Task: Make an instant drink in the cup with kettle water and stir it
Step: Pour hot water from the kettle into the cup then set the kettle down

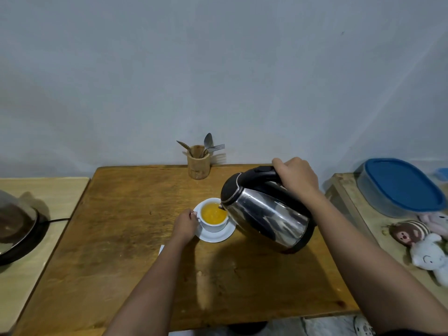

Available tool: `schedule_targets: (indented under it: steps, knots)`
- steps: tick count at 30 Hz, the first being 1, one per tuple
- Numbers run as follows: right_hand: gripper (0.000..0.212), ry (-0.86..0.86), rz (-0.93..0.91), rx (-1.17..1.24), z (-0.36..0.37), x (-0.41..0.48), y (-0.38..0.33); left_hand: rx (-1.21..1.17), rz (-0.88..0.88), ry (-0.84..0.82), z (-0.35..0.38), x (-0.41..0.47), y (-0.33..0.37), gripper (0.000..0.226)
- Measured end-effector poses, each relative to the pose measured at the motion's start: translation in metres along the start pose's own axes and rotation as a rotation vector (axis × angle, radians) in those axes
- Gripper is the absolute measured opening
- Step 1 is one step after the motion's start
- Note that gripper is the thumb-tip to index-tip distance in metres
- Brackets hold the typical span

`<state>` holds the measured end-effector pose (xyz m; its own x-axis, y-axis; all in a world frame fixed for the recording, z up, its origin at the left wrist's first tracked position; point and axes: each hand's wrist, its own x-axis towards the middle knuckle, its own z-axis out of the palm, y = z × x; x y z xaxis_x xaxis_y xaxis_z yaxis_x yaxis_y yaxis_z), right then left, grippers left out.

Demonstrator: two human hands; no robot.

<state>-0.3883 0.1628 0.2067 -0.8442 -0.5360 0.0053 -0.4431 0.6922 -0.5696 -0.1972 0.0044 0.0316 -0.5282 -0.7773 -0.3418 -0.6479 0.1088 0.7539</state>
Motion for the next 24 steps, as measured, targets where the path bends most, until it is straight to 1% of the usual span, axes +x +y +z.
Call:
schedule_targets:
  steps: [3,7,11,15,19,22,24]
  knots:
    - [0.037,-0.012,0.146,0.194,-0.006,0.001,0.022,-0.012,-0.002,0.035,0.003,0.0,-0.001,0.03]
    - [0.04,0.098,0.298,0.541,-0.021,-0.001,0.051,-0.058,-0.033,0.087,0.008,-0.003,0.002,0.03]
    - [0.032,0.227,0.357,0.801,-0.034,-0.001,0.083,-0.106,-0.051,0.149,0.013,-0.007,0.004,0.031]
    - [0.031,0.432,0.34,0.86,-0.044,0.004,0.106,-0.154,-0.061,0.206,0.019,-0.01,0.007,0.029]
    - [0.034,0.587,0.377,0.822,-0.049,0.011,0.12,-0.21,-0.071,0.242,0.022,-0.014,0.009,0.023]
    - [0.036,0.644,0.381,0.821,-0.047,0.015,0.132,-0.228,-0.093,0.258,0.026,-0.012,0.008,0.029]
    - [0.035,0.656,0.376,0.868,-0.043,0.017,0.141,-0.239,-0.097,0.272,0.028,-0.012,0.007,0.031]
